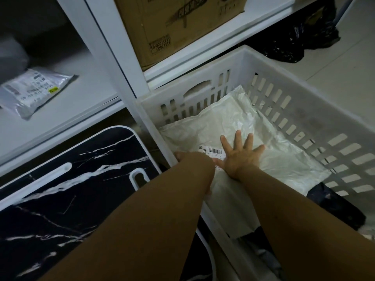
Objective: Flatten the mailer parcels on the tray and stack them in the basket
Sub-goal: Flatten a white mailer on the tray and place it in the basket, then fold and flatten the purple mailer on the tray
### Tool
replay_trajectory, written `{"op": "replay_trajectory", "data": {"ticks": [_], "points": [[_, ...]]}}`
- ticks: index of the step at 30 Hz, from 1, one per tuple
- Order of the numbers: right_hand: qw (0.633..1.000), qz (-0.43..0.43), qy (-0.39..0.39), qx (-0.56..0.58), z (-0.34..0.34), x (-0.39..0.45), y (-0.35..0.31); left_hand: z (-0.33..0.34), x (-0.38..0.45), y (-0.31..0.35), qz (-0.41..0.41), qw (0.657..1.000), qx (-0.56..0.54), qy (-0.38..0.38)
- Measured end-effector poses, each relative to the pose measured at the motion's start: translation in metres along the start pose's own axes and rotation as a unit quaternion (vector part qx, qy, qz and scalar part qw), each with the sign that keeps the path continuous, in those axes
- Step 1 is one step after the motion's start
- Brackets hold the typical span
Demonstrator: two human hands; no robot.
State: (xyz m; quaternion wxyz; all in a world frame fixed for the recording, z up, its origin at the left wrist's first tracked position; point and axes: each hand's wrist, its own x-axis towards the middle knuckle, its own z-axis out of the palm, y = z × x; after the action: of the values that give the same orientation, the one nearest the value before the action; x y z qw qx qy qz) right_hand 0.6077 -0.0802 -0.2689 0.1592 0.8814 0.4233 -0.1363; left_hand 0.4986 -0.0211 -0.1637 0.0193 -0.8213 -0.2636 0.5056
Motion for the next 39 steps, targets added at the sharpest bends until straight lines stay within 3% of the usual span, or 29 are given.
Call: {"op": "replay_trajectory", "data": {"ticks": [3, 9, 13, 17, 21, 25, 33, 39], "points": [[1.000, 0.016, -0.001, -0.020, -0.011, -0.005, -0.006, 0.004, 0.000, 0.004, 0.015, 0.998, -0.008, 0.055], [0.998, -0.016, 0.000, -0.059, -0.045, -0.027, -0.011, 0.003, -0.028, 0.005, 0.081, 0.958, -0.093, 0.258], [0.999, -0.015, -0.008, -0.032, -0.085, -0.049, -0.012, 0.000, -0.063, -0.007, 0.068, 0.930, -0.109, 0.345], [0.998, -0.025, 0.049, -0.028, -0.139, -0.081, -0.016, 0.009, -0.108, -0.033, 0.048, 0.908, -0.101, 0.403], [0.993, -0.060, 0.102, -0.021, -0.187, -0.106, -0.022, 0.027, -0.145, -0.068, 0.022, 0.905, -0.136, 0.403], [0.976, -0.161, 0.137, -0.049, -0.223, -0.134, -0.051, 0.064, -0.185, -0.111, -0.042, 0.907, -0.204, 0.365], [0.915, -0.329, 0.209, -0.102, -0.279, -0.208, -0.196, 0.180, -0.254, -0.210, -0.172, 0.865, -0.289, 0.372], [0.857, -0.440, 0.267, 0.027, -0.289, -0.255, -0.338, 0.268, -0.289, -0.285, -0.289, 0.806, -0.334, 0.394]]}}
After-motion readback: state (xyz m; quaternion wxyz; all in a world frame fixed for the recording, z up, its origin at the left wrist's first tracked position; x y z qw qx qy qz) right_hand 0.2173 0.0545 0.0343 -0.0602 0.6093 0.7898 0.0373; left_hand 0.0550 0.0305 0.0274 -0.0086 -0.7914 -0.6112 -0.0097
